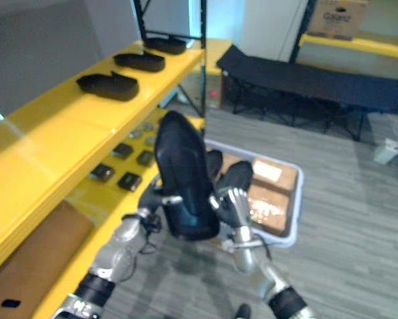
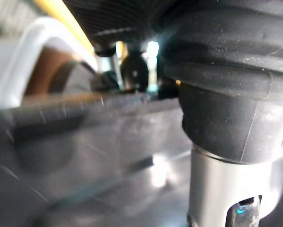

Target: Walk over and take plastic housings, then place them on the shelf

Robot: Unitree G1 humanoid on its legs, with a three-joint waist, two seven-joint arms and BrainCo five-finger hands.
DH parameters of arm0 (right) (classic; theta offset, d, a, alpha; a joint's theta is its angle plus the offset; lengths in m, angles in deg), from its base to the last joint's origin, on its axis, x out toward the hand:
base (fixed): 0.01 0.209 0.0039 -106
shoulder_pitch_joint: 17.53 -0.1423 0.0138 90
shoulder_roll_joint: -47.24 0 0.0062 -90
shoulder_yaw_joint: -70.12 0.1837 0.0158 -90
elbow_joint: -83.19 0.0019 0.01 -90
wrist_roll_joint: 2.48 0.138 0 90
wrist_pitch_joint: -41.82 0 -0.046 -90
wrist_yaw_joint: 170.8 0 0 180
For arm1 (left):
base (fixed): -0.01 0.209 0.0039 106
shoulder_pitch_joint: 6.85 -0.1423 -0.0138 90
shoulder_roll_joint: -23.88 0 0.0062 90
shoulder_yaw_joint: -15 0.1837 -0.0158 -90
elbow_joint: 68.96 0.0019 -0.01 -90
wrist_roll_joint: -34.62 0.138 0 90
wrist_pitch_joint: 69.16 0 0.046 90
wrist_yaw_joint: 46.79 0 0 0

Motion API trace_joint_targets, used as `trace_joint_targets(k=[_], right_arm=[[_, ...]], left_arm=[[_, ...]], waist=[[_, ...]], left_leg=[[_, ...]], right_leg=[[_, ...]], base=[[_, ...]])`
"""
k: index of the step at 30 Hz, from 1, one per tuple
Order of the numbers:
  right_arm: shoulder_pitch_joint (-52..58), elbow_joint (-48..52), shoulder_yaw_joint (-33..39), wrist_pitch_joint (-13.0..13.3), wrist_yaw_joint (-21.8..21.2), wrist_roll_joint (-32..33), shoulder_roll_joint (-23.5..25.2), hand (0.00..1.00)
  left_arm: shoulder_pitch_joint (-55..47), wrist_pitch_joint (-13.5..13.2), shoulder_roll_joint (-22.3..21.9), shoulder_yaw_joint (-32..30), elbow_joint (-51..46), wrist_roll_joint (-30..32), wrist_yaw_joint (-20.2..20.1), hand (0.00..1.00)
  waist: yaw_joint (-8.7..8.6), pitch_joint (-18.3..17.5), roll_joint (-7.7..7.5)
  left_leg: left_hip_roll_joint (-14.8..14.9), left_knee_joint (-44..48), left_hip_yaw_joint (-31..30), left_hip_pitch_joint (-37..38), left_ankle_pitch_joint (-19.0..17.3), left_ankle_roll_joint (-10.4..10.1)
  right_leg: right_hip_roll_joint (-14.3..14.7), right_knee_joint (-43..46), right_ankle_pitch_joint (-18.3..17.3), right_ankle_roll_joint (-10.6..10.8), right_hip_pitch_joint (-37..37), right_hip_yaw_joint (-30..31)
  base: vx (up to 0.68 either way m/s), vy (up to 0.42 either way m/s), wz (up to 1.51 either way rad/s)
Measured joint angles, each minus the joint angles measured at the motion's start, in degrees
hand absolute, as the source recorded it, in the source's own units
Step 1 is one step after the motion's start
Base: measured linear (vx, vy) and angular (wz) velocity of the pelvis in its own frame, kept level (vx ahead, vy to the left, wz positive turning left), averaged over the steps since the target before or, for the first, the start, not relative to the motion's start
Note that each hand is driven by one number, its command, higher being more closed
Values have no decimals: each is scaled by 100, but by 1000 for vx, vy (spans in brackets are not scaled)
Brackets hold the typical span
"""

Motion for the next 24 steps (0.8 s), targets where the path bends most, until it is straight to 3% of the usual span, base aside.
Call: trace_joint_targets(k=[5,10,15,22,23,24], right_arm=[[-25,37,-79,0,-32,16,-54,100],[-183,49,-159,0,-31,95,-109,100],[-297,264,-228,9,118,136,-121,100],[-395,292,-372,228,326,220,-100,100],[-395,312,-373,301,333,220,-75,0],[-393,334,-373,318,339,220,-60,0]], left_arm=[[-4,386,244,259,25,285,-188,100],[-8,332,282,424,193,-317,-188,100],[-16,-293,387,541,263,-1436,-156,100],[-50,-782,375,542,307,-2868,-124,100],[-53,-852,367,542,308,-3047,-124,100],[-55,-890,357,542,308,-3117,-124,100]], waist=[[-5,0,1],[-5,1,2],[-6,1,2],[-14,0,1],[-14,1,1],[-15,1,1]], left_leg=[[-6,4,6,7,1,0],[-14,16,11,7,2,1],[-10,15,10,3,1,1],[-10,5,3,3,6,7],[-11,3,2,4,6,7],[-11,2,2,4,6,7]], right_leg=[[0,7,6,2,-30,5],[-7,37,18,6,-37,13],[-6,-1,20,4,-36,14],[-9,-1,20,4,-30,5],[-10,-1,19,4,-28,3],[-10,0,19,4,-29,2]], base=[[0,0,0],[-9,2,0],[-32,6,0],[0,0,0],[0,0,0],[0,0,0]])
